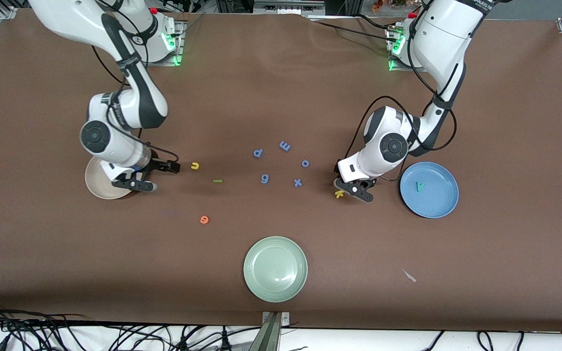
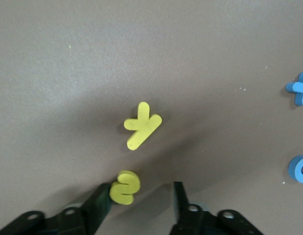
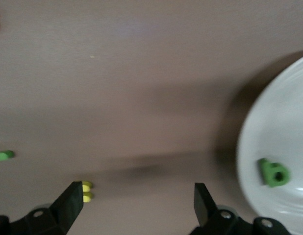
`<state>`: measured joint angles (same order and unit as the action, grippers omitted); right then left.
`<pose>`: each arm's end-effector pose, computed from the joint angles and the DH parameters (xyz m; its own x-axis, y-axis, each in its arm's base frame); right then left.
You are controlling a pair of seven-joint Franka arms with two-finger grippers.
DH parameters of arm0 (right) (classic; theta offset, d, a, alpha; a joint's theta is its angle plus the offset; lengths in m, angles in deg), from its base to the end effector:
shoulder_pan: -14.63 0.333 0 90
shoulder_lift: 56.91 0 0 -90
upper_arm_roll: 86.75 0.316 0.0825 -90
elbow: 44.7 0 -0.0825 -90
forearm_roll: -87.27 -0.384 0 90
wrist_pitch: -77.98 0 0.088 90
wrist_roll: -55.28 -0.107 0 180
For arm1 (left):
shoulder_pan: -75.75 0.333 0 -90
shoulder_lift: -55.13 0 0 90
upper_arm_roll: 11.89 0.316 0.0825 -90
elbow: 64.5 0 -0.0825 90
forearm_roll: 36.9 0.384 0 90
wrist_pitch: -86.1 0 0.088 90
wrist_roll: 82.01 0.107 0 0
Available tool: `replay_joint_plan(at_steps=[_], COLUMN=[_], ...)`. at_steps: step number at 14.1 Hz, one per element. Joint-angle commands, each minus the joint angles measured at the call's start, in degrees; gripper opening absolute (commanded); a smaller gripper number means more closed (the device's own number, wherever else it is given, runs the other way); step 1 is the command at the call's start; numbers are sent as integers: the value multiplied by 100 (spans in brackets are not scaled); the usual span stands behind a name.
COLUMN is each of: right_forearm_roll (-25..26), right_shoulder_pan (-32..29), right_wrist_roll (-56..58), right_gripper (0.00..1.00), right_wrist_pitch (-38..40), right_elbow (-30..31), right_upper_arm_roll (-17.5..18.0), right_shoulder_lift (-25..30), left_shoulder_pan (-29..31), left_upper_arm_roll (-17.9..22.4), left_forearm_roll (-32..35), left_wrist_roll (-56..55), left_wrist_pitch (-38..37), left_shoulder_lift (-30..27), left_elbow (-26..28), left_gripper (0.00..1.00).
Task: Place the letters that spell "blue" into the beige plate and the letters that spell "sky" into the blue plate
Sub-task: 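Grasp the yellow u with the right gripper while the left gripper grasps the s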
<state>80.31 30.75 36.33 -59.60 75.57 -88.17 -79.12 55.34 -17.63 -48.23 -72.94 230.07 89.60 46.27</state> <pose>0.5547 0.1465 0.2260 0.9812 -0.1626 -0.1040 -0.1668 -0.9855 -0.0325 0.5575 -0.2701 0.1710 0.9059 -0.4234 -0.0109 -0.4154 -0.8933 0.1716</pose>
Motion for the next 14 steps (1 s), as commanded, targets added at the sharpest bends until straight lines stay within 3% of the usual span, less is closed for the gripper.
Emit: replay_joint_plan(at_steps=[1,3,4,7,9,11,12,14], right_forearm_roll=[-69,-69,-60,-60,-60,-60,-60,-60], right_shoulder_pan=[14,233,339,568,568,568,568,568], right_wrist_roll=[-704,-969,-1205,-1445,-1436,-1392,-1375,-1374], right_gripper=[100,100,100,100,100,99,95,67], right_wrist_pitch=[-383,-891,-1077,-1166,-1158,-1166,-1175,-1175], right_elbow=[102,172,190,207,356,375,375,383], right_upper_arm_roll=[239,240,240,231,231,231,231,231], right_shoulder_lift=[-29,-274,-380,-521,-486,-486,-486,-486], left_shoulder_pan=[-95,-95,-95,62,640,1133,1387,1819], left_upper_arm_roll=[74,74,82,82,74,82,82,91], left_forearm_roll=[-62,-53,-53,-62,17,17,17,9], left_wrist_roll=[104,104,104,95,208,1145,1706,2605], left_wrist_pitch=[35,35,35,-9,-419,-1027,-1090,-1090], left_shoulder_lift=[191,191,191,-71,-545,-853,-933,-943], left_elbow=[-214,-214,-214,-205,-65,-38,66,277], left_gripper=[29,6,0,0,0,0,0,0])
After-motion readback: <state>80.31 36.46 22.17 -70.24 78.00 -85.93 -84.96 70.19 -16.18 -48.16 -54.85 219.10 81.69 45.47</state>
